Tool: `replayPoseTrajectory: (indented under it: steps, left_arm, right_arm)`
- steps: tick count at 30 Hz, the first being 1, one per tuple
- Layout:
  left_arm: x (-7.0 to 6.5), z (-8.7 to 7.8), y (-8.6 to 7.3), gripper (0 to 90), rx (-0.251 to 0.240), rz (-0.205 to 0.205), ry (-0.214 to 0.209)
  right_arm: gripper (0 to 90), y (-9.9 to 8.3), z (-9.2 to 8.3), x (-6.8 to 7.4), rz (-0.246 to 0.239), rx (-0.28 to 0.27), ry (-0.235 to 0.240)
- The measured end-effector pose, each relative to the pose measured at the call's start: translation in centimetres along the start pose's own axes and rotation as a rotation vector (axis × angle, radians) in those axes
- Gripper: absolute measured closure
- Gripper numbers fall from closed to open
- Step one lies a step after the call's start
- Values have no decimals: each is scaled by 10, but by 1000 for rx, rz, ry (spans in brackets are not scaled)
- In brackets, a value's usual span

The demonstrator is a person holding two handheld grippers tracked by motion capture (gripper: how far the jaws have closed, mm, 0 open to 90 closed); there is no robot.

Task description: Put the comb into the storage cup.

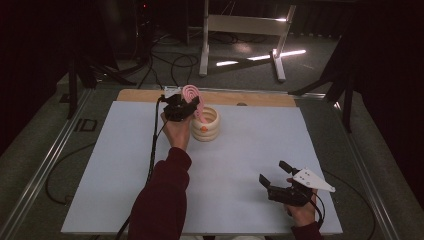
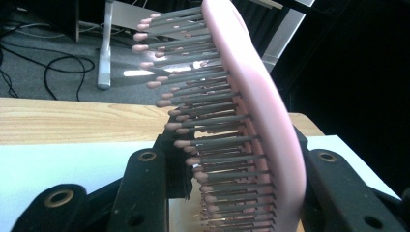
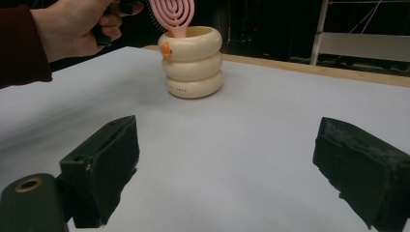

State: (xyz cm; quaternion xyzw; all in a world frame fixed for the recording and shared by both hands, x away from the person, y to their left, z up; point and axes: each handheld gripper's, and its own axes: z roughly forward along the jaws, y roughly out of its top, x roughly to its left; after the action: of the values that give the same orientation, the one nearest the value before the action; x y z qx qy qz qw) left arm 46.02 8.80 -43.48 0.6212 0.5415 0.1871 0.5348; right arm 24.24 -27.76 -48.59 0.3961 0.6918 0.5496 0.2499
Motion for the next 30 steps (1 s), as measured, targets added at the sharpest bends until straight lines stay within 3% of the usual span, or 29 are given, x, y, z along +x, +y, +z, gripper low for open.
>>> replayPoseTrajectory:
  steps: [16, 30]
  left_arm:
    - [3, 1, -2, 533, 33, 35, 25]
    - [4, 0, -3, 382, 55, 70, 70]
  right_arm:
    - [90, 0, 0, 0, -1, 0, -1]
    - [90, -1, 1, 0, 2, 3, 4]
